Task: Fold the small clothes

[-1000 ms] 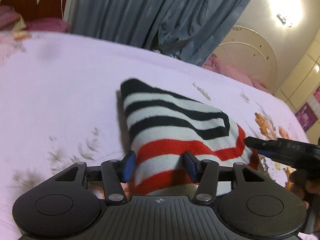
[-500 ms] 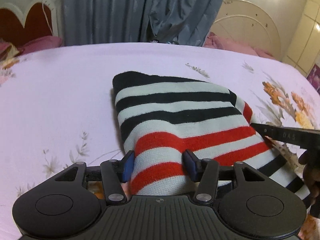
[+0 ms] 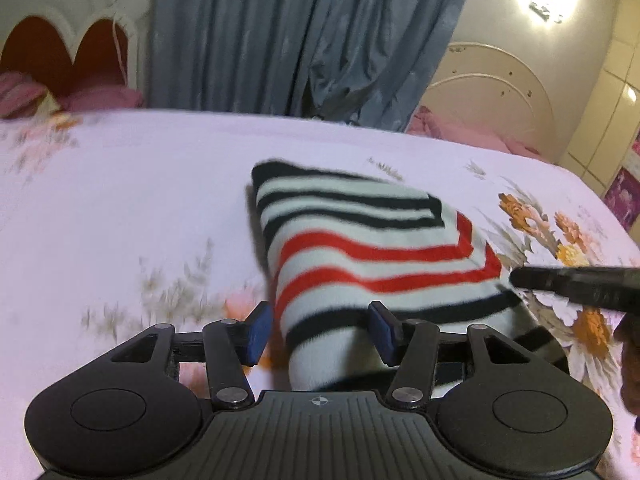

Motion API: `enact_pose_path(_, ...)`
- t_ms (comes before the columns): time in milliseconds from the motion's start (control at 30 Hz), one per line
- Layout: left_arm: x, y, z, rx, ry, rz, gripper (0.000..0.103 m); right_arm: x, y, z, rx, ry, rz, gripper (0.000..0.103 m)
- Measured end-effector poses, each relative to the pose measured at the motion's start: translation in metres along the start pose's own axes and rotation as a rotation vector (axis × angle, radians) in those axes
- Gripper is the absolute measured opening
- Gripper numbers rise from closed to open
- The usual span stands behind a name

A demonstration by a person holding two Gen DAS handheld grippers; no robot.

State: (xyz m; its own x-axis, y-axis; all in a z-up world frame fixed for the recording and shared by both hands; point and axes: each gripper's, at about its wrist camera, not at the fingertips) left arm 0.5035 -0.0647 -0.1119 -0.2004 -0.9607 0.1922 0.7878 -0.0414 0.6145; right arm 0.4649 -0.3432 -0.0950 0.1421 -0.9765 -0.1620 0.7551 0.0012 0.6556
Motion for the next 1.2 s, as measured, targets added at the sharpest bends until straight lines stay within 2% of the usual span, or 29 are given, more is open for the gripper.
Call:
enact_pose_path(100, 0.0, -0.004, -0.005, -0.023, 0.001, 0.008, 0.053, -0.011, -0.012, -0.017, -0.087, -0.068, 0.073, 0.015)
enact_pose_path(233, 0.01, -0.011, -0.014, -0.047, 0.03, -0.02, 0.053, -0.008, -0.017, -0.025, -0.094, -0.107, 0.097, 0.015)
enact_pose_path(333, 0.015, -0.019, -0.018, -0.054, 0.032, 0.005, 0.053, -0.012, -0.021, -0.027, -0.084, -0.133, 0.132, 0.016)
enact_pose_path(467, 0.016, -0.017, -0.006, -0.059, 0.043, 0.039, 0.053, -0.011, -0.017, -0.02, -0.088, -0.126, 0.1, 0.016)
enact_pose_path(567, 0.019, -0.026, 0.022, -0.031, 0.025, 0.0, 0.053, -0.014, -0.02, 0.013, -0.042, -0.063, 0.059, 0.018)
enact_pose_path(667, 0.013, -0.04, 0.031, -0.045, -0.004, 0.014, 0.053, -0.02, -0.033, 0.029, -0.058, -0.023, 0.026, 0.019)
enact_pose_path(867, 0.0, -0.062, 0.017, -0.113, -0.037, 0.055, 0.053, -0.032, -0.063, 0.021, -0.138, -0.085, -0.008, 0.018)
enact_pose_path(1000, -0.007, -0.072, 0.004, -0.123, -0.046, 0.115, 0.053, -0.031, -0.07, 0.012, -0.145, -0.121, -0.046, 0.015)
enact_pose_path(1200, -0.004, -0.069, -0.001, -0.13, -0.037, 0.064, 0.053, -0.032, -0.072, 0.006, -0.141, -0.152, -0.083, 0.014)
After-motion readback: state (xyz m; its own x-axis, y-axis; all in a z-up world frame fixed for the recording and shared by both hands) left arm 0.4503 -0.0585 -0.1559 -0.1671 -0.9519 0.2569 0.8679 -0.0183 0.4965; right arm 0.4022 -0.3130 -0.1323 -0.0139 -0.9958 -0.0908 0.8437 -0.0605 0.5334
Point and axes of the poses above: each gripper's, at about its wrist camera, not at the fingertips, and z roughly against the way its jaws point, x to its right, y to its top, and after that the axes turned 7 degrees about -x, right-handed
